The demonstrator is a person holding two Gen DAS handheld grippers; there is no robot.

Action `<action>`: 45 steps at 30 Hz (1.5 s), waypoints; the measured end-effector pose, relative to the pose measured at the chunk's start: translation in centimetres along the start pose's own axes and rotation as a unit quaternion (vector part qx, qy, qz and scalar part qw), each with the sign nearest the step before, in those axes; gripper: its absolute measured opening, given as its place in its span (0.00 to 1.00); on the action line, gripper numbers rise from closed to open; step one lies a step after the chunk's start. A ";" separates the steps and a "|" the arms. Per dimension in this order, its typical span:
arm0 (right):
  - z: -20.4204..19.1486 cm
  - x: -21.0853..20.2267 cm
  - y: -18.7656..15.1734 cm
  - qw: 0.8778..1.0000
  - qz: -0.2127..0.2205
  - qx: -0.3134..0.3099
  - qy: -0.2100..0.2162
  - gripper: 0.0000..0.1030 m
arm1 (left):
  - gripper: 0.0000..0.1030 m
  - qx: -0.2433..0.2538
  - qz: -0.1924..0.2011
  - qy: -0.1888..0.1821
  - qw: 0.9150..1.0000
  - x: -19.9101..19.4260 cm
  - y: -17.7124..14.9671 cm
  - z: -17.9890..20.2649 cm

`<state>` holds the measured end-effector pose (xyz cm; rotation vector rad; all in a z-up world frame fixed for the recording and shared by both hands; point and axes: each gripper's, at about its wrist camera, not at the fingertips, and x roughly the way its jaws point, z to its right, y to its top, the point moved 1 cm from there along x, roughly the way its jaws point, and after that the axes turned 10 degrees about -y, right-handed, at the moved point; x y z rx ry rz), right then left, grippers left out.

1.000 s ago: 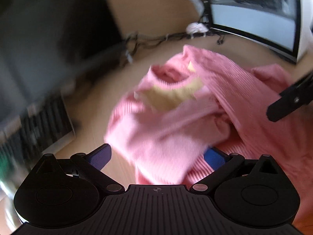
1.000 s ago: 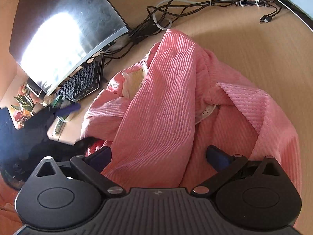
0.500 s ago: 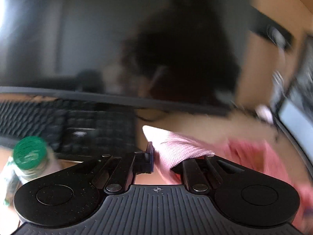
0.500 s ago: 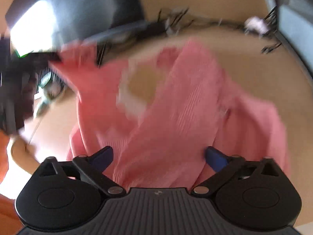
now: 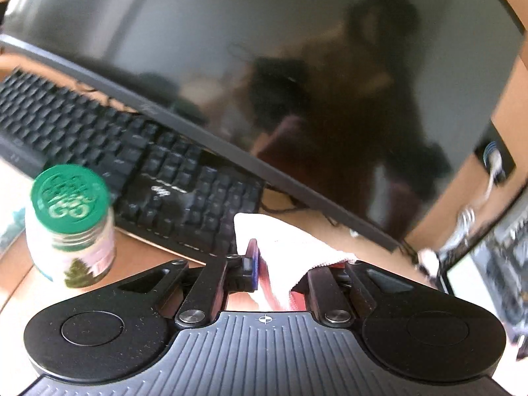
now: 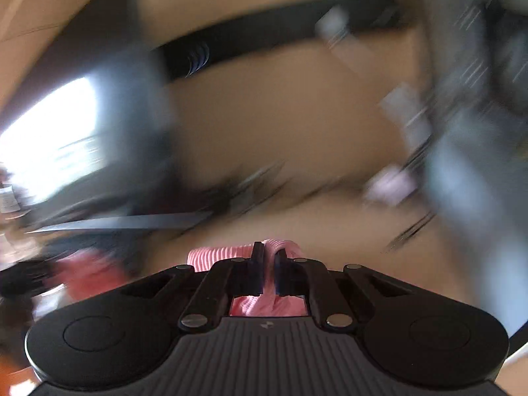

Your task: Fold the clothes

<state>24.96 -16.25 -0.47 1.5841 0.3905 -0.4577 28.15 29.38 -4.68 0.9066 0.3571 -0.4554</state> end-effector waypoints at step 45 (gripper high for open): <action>-16.0 12.9 -5.2 0.933 -0.129 -0.248 0.228 0.41 | 0.95 0.040 -0.079 -0.026 0.996 0.0 -5.3 3.2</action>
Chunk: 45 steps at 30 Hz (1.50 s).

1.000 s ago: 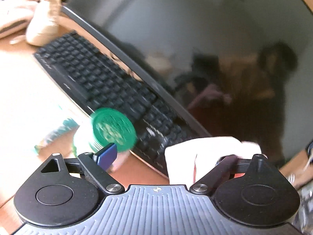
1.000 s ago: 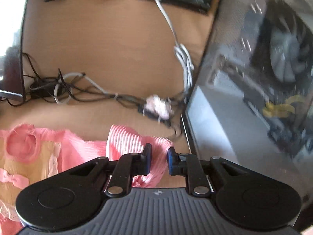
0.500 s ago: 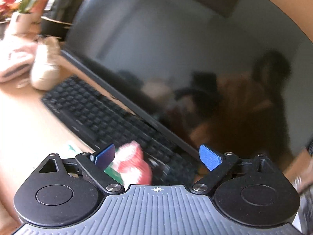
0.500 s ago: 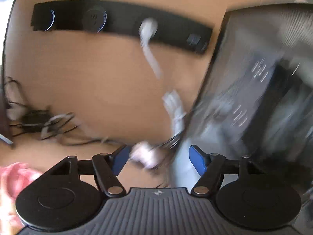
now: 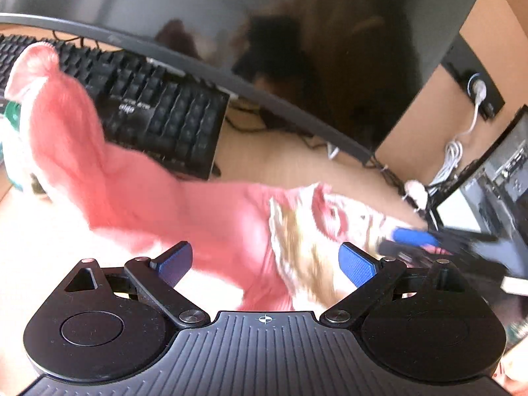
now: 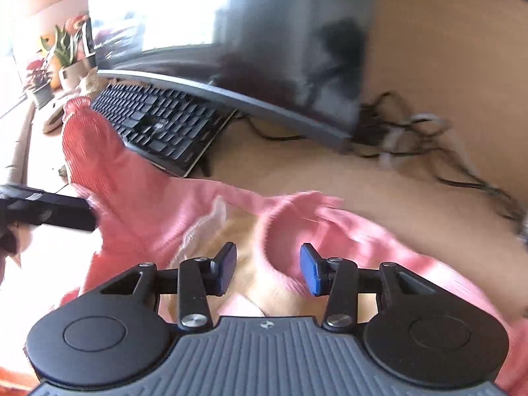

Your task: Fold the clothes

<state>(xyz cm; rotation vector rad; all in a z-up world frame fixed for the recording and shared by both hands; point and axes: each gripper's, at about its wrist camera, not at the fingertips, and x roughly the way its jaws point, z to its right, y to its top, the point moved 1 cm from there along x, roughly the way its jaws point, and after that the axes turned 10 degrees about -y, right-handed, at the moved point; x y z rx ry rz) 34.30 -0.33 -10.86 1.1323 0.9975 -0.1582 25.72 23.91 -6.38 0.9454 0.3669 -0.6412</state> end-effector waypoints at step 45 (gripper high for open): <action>11.8 -0.5 -7.9 0.952 -0.001 -0.045 -0.303 0.41 | 0.97 0.019 -0.082 -0.027 0.996 8.2 -4.2 2.5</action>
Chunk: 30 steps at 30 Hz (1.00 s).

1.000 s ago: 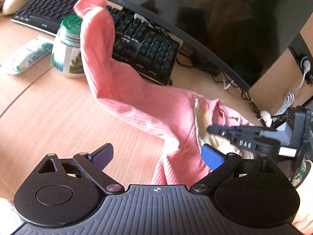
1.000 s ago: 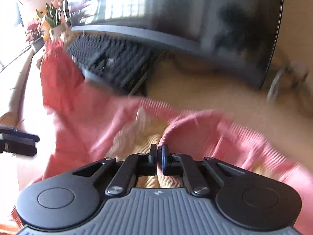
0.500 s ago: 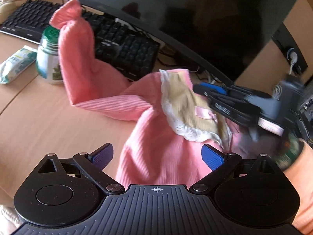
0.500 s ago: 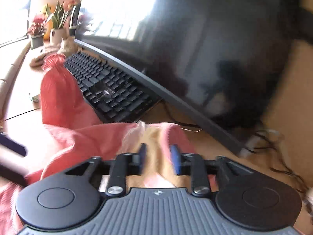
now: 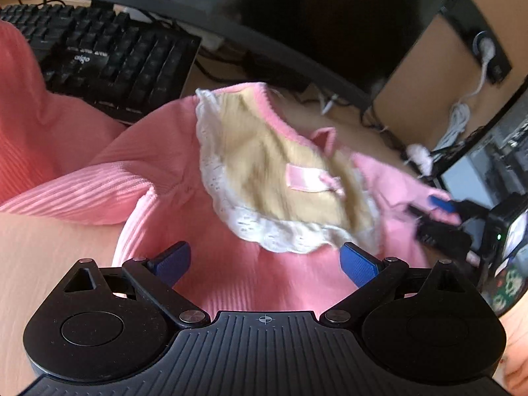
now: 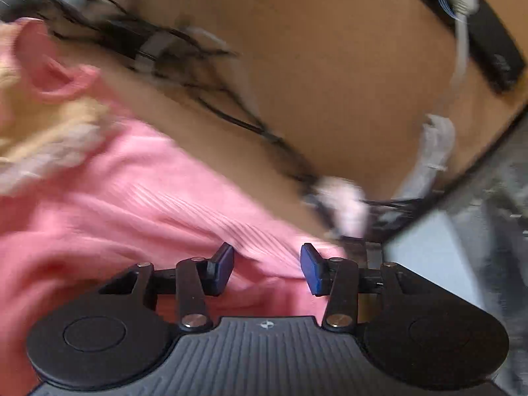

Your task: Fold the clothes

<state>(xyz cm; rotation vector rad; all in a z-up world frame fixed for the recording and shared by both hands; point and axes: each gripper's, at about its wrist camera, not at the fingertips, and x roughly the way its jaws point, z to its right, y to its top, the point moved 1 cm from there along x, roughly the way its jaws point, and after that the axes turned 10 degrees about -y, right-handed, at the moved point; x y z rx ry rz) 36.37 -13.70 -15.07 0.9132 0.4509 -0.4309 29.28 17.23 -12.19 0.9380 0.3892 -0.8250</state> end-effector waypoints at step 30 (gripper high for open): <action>4.3 -11.3 -5.2 0.969 -0.066 0.192 0.143 0.20 | 0.97 -0.027 0.049 0.044 0.997 -3.3 3.3 -4.8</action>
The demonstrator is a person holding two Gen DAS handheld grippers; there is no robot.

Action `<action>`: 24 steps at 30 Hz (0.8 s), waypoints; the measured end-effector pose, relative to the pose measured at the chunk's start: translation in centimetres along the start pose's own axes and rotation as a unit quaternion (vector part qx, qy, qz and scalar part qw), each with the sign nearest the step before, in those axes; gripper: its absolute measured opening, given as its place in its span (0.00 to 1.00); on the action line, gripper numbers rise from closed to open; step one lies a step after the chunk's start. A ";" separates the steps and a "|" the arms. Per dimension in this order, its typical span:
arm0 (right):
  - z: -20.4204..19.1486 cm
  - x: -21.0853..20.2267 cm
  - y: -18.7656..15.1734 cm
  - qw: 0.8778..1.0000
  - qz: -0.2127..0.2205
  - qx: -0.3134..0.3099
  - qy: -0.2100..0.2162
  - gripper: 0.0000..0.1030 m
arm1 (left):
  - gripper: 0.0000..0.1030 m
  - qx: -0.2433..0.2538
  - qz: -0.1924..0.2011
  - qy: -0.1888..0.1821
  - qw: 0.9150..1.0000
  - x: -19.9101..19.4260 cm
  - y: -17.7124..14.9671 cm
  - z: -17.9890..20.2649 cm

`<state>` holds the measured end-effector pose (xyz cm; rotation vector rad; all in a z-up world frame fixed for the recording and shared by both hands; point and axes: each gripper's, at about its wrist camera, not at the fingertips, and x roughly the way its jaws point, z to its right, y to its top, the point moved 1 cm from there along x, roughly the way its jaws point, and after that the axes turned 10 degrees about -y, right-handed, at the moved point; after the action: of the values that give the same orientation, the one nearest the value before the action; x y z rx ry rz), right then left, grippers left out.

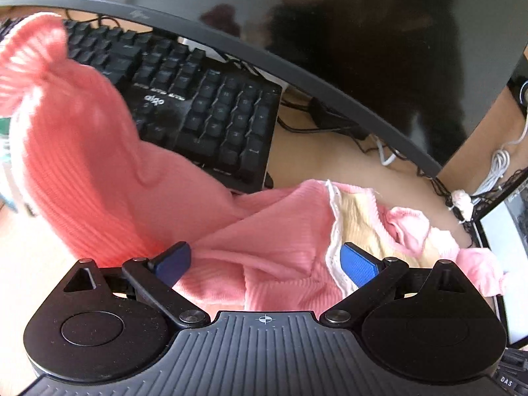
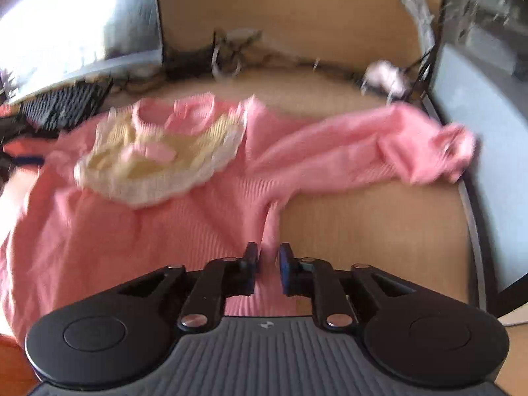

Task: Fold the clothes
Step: 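Lay the garment flat on the desk and open both tools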

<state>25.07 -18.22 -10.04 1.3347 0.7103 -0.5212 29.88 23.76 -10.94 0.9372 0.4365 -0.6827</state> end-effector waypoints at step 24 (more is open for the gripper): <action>-3.7 -3.7 -7.6 0.996 -0.028 0.050 -0.074 0.52 | 0.97 0.094 -0.125 -0.172 0.973 -4.5 -7.8 1.0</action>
<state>16.50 -16.14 -12.86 1.3562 0.6072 -0.7013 21.28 21.26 -12.19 0.9251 0.1827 -1.1115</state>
